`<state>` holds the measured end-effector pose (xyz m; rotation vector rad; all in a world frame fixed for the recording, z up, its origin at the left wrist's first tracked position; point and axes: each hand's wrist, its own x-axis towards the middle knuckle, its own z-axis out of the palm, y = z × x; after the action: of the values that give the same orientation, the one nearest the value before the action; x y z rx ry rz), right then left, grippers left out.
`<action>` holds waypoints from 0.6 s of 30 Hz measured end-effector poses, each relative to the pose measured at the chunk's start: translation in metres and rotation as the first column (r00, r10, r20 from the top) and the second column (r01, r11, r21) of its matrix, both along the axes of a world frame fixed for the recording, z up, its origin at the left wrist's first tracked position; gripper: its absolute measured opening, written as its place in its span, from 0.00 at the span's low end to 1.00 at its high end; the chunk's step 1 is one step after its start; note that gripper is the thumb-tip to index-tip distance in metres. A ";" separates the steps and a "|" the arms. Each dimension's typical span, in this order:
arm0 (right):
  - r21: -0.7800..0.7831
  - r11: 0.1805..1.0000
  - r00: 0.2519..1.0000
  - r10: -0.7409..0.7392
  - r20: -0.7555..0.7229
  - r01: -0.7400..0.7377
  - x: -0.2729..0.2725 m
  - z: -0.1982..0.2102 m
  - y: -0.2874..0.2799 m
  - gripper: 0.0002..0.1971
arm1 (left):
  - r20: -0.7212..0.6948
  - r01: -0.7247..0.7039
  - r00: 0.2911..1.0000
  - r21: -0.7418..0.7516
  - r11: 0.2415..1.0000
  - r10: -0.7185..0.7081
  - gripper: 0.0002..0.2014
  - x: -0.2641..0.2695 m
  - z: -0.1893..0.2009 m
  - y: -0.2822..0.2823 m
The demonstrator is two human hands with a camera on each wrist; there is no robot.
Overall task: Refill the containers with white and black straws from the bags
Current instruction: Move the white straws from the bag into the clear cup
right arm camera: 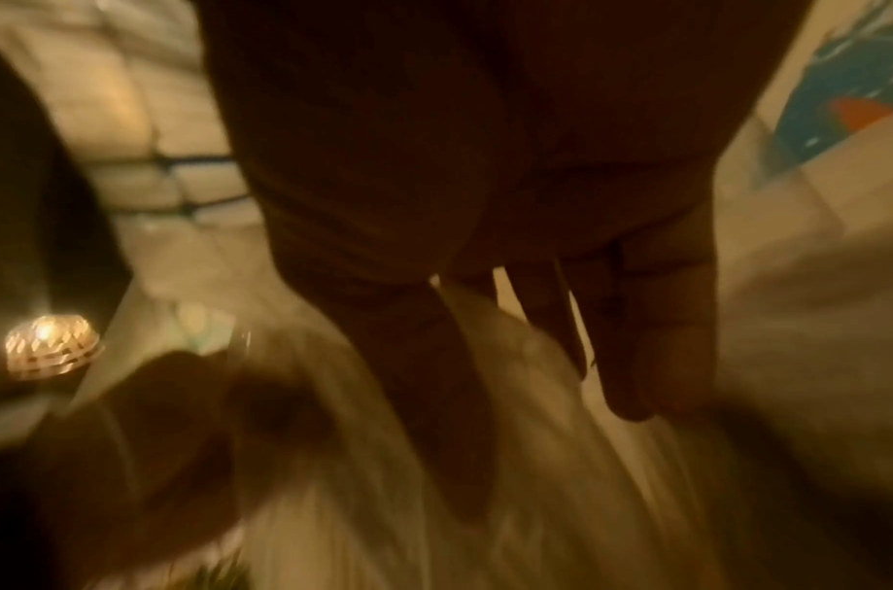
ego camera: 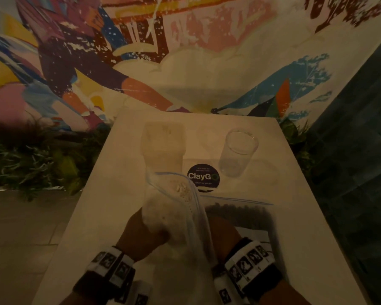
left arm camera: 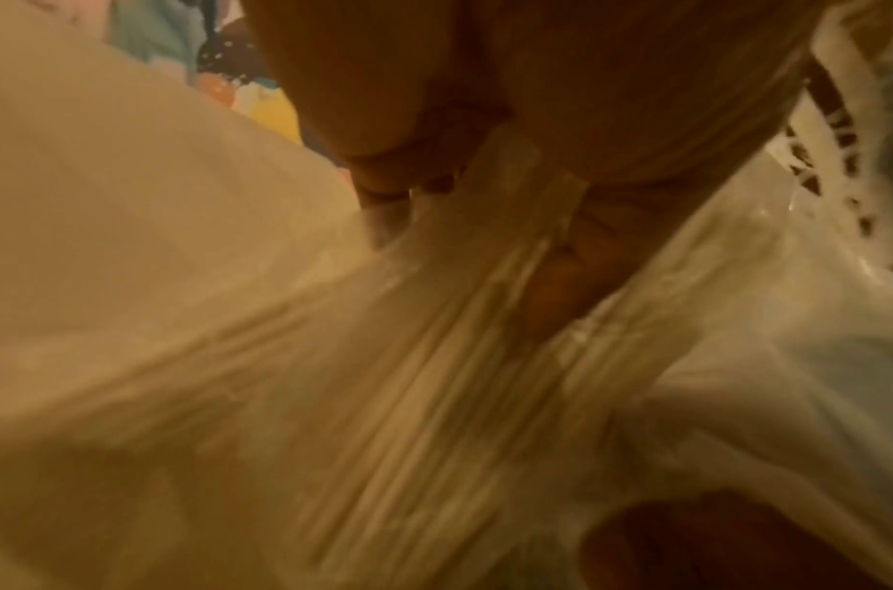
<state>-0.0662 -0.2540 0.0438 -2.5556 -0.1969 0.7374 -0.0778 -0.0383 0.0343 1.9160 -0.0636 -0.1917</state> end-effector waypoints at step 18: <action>0.195 0.973 0.981 0.089 0.171 -0.123 0.003 0.042 -0.020 0.26 | -0.280 0.133 0.957 0.177 0.975 -0.080 0.45 -0.025 -0.014 -0.034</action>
<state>-0.0629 -0.2739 0.0862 -2.4204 -0.4430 0.5174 -0.1032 -0.0719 0.0202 2.0644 0.0373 -0.5504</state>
